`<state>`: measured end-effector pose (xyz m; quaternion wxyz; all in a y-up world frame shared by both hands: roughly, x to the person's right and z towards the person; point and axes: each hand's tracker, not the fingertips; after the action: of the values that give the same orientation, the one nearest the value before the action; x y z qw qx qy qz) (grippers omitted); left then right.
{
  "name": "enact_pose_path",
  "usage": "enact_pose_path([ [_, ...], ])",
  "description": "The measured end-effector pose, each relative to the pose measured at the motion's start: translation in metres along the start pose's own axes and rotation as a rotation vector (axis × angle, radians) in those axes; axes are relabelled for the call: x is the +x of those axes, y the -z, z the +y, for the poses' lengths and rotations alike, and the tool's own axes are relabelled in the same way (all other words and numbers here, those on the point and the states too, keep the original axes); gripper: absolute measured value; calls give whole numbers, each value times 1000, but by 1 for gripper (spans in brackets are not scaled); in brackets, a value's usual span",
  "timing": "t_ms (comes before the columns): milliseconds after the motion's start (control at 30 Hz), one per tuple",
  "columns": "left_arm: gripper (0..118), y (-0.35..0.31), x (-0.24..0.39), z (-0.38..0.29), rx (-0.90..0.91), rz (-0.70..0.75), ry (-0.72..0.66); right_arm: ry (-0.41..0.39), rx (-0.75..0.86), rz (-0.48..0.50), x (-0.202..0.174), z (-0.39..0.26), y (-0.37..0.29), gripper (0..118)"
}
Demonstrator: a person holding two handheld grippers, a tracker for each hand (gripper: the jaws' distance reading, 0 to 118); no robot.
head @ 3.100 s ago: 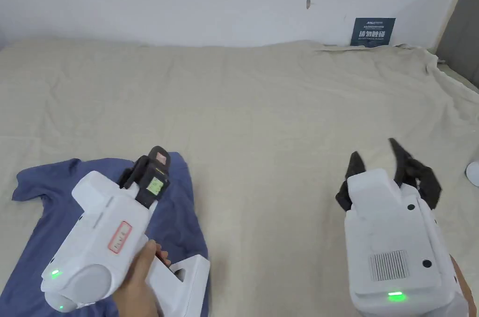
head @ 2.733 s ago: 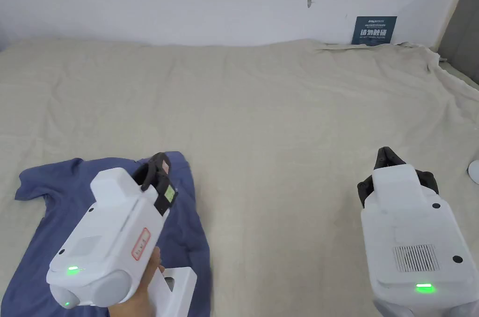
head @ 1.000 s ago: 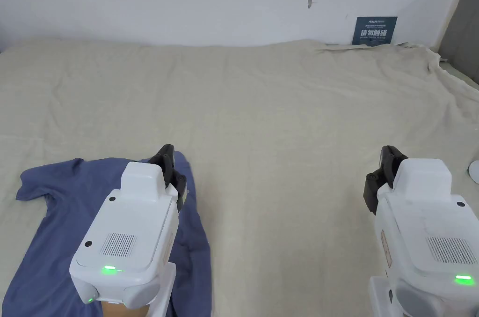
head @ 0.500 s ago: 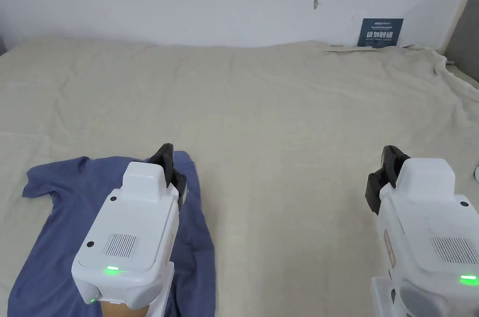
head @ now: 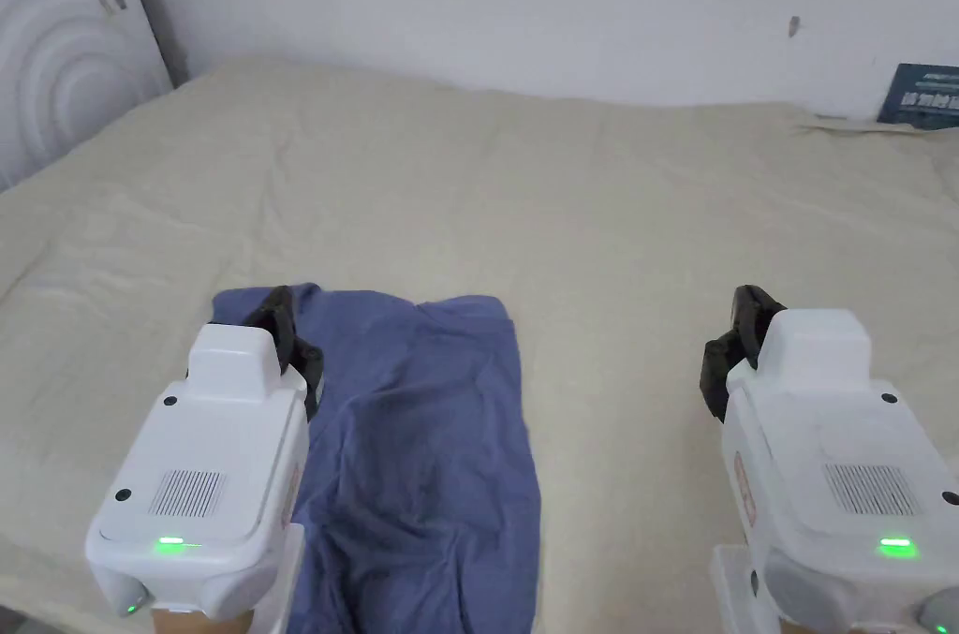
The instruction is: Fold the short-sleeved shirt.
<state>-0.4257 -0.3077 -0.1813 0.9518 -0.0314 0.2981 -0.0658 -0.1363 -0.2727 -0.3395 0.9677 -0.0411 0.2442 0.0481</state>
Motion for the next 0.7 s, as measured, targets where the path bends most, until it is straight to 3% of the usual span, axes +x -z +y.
enact_pose_path([
  [333,0,-36,-73,-9,-32,172,9,-11,6,175,-72,4,6,0],
  [700,0,-34,-84,-19,-60,186,13,-27,-6,182,-73,1,9,0],
])
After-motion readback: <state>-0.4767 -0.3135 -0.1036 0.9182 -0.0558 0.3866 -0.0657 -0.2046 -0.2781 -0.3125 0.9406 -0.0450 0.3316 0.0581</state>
